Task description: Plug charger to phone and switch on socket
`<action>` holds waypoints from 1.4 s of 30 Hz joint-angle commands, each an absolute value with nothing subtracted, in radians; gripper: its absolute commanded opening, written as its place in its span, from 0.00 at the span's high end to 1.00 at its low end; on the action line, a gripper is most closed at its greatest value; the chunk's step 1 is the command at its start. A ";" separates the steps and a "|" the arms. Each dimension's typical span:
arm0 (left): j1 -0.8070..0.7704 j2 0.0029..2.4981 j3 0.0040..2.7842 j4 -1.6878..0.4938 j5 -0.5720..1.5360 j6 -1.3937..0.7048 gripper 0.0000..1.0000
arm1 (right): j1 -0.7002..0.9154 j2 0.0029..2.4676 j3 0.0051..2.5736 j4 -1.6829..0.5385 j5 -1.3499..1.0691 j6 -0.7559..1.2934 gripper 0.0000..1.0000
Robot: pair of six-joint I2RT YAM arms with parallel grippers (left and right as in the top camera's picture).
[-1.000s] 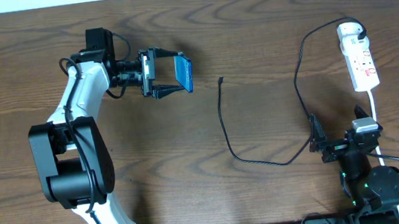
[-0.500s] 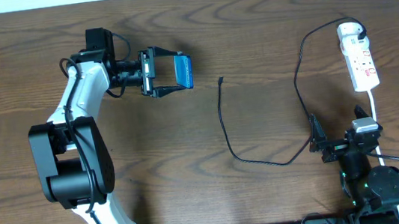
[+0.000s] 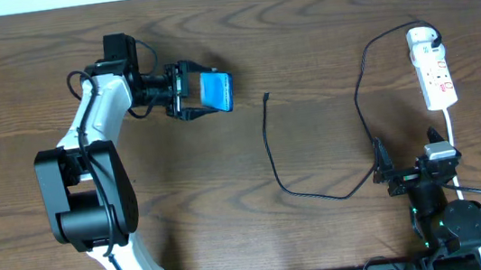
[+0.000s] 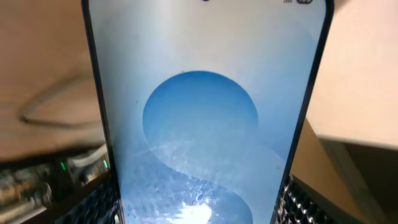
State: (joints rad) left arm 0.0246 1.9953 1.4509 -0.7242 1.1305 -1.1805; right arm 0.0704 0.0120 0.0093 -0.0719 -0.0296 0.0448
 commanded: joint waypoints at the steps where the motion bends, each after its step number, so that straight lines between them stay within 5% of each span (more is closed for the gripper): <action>1: 0.027 1.958 1.477 -0.724 0.935 -1.095 0.34 | 0.066 0.007 0.006 -0.074 -0.028 0.055 0.01; 14: 0.018 1.958 1.477 -0.797 0.554 -0.927 0.37 | 0.066 0.007 0.006 -0.076 -0.009 0.047 0.01; 23: 0.005 1.958 1.477 -0.802 0.526 -0.916 0.37 | 0.066 0.080 0.011 -0.039 -0.222 0.060 0.01; 30: 0.005 1.958 1.477 -0.802 0.526 -0.916 0.37 | 0.066 0.430 0.225 0.022 -0.332 0.145 0.01; 42: 0.002 1.958 1.477 -0.802 0.527 -0.922 0.37 | 0.127 1.270 0.893 -0.228 -0.828 0.309 0.01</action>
